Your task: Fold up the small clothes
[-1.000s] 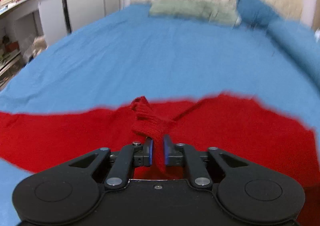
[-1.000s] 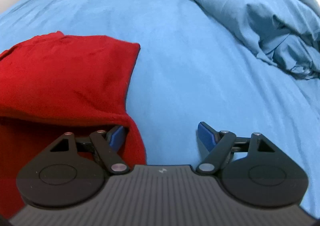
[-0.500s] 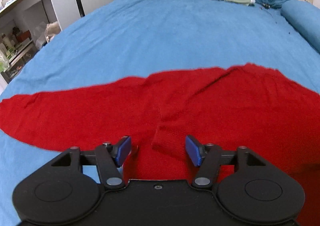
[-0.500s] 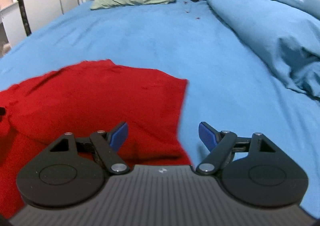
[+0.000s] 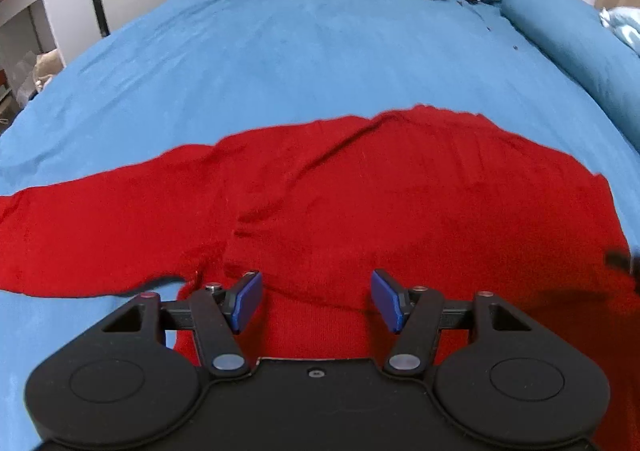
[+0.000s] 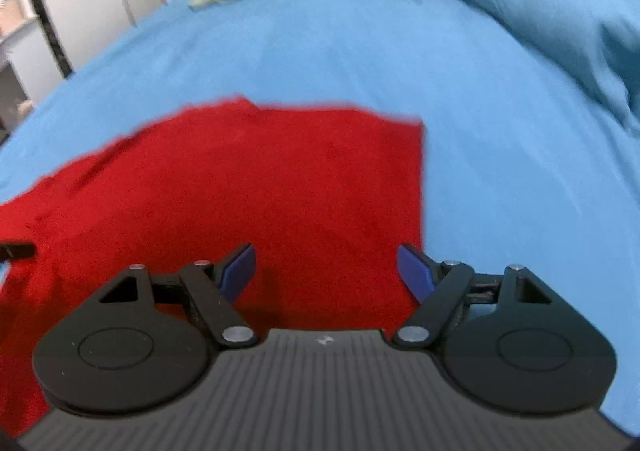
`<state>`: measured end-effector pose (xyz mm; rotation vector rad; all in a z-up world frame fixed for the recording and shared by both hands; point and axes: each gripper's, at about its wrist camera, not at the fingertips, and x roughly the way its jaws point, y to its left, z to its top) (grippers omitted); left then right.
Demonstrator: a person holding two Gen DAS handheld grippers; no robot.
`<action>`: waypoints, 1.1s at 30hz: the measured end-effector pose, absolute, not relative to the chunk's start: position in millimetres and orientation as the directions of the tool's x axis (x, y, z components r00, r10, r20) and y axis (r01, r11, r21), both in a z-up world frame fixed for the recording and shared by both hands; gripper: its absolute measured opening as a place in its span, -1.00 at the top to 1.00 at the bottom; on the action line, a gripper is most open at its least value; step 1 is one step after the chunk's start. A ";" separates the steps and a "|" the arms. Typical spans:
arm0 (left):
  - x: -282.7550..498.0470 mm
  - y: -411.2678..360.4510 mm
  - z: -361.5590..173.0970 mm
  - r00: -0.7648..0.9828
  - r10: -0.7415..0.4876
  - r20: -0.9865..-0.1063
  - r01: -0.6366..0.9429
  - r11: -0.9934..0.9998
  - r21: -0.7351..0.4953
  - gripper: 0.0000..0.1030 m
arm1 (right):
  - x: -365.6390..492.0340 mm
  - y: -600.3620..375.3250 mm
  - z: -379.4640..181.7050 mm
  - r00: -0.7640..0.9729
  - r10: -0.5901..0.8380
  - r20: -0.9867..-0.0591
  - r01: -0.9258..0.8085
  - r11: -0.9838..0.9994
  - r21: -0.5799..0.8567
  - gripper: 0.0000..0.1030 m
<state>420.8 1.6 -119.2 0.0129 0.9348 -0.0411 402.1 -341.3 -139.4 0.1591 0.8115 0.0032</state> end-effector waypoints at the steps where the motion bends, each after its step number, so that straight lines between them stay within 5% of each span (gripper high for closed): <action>1: 421.5 1.2 -121.4 0.588 -0.026 -0.809 0.043 0.999 -0.001 -0.27 | 409.9 -339.5 -138.1 0.694 0.068 -0.717 0.047 0.989 0.140 -0.84; 7: 431.4 13.0 -130.6 0.571 0.003 -0.821 -0.054 0.998 -0.034 -0.27 | 478.1 -351.3 -167.4 0.627 0.026 -0.779 0.101 0.988 0.115 -0.79; 12: 441.8 27.4 -139.0 0.568 0.001 -0.823 -0.110 0.991 -0.074 -0.27 | 484.7 -353.3 -165.4 0.648 -0.085 -0.757 0.154 0.988 0.022 -0.79; 18: 449.7 36.2 -141.3 0.585 0.021 -0.811 -0.109 0.993 -0.053 -0.26 | 455.3 -337.8 -145.1 0.703 -0.046 -0.710 0.109 0.993 0.043 -0.83; 22: 449.8 37.8 -142.8 0.557 0.028 -0.830 -0.094 0.995 -0.030 0.43 | 435.5 -327.6 -142.0 0.700 0.012 -0.714 0.078 0.993 0.093 -0.83; 23: 448.6 35.0 -141.0 0.556 0.044 -0.830 -0.077 0.997 0.001 0.44 | 429.9 -326.4 -142.0 0.698 0.018 -0.716 0.076 0.992 0.099 -0.83; 28: 439.1 19.7 -133.8 0.527 0.293 -0.798 -0.070 0.951 0.302 0.46 | 418.1 -311.6 -143.5 0.690 0.041 -0.723 0.028 0.996 0.083 -0.83; 33: 417.2 4.7 -114.9 0.632 0.096 -0.769 0.061 0.983 0.173 -0.11 | 413.6 -299.1 -152.5 0.680 0.049 -0.732 0.004 0.998 0.070 -0.83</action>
